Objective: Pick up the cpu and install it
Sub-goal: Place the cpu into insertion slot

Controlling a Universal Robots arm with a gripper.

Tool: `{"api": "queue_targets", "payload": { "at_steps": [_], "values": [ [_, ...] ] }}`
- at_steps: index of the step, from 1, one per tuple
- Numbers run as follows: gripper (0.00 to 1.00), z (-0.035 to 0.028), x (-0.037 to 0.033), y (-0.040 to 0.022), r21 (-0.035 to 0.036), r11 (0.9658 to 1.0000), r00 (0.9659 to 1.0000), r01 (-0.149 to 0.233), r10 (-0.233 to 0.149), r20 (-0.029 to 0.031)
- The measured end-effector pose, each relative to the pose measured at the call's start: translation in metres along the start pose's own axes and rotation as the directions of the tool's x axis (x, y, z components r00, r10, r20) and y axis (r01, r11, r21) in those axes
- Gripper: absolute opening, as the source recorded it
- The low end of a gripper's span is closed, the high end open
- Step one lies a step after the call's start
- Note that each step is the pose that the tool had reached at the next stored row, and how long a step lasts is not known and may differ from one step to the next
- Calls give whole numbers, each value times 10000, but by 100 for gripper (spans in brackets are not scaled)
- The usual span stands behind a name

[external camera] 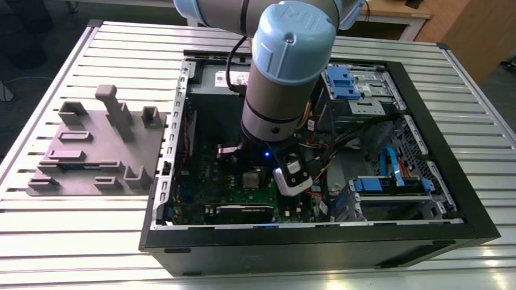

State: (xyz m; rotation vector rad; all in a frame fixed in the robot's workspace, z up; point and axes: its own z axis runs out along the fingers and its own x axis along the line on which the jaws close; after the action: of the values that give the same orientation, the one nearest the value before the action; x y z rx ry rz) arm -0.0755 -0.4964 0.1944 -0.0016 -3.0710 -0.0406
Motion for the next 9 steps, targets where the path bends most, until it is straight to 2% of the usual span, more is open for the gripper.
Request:
{"api": "queue_targets", "payload": {
  "at_steps": [6,7,8,9],
  "values": [
    [55,-79,6,2,0,10000,10000,0,0,0],
    [53,-95,7,3,0,10000,10000,0,0,0],
    [47,-110,8,3,0,10000,10000,0,0,0],
    [47,-124,9,3,0,10000,10000,0,0,0]
  ]
}}
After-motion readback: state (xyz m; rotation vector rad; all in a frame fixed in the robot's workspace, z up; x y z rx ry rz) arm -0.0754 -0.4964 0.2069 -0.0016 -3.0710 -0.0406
